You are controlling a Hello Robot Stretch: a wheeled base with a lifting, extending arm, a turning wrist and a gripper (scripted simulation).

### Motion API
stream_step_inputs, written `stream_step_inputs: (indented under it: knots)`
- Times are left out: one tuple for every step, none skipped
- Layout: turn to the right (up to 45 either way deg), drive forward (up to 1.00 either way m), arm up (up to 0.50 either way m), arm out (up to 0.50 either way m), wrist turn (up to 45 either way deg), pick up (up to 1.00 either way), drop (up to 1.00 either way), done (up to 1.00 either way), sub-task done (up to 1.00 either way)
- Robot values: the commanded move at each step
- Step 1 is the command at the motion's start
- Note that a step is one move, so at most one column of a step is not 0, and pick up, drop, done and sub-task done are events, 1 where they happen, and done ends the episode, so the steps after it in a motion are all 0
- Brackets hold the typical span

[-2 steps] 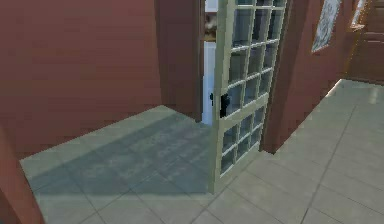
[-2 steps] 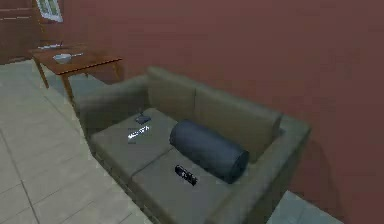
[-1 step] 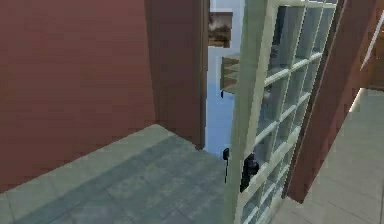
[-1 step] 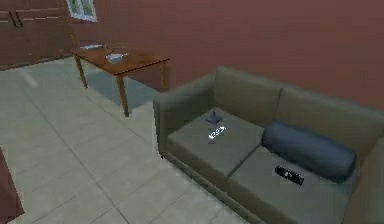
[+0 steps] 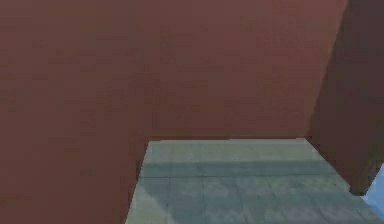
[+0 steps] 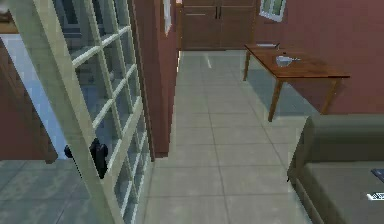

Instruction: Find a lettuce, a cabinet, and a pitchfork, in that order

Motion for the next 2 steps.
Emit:
stream_step_inputs:
  knots:
    - [0.0,0.45,0.0,0.0,0.0,0.0,0.0,0.0,0.0]
    - [45.0,0.0,0.0,0.0,0.0,0.0,0.0,0.0,0.0]
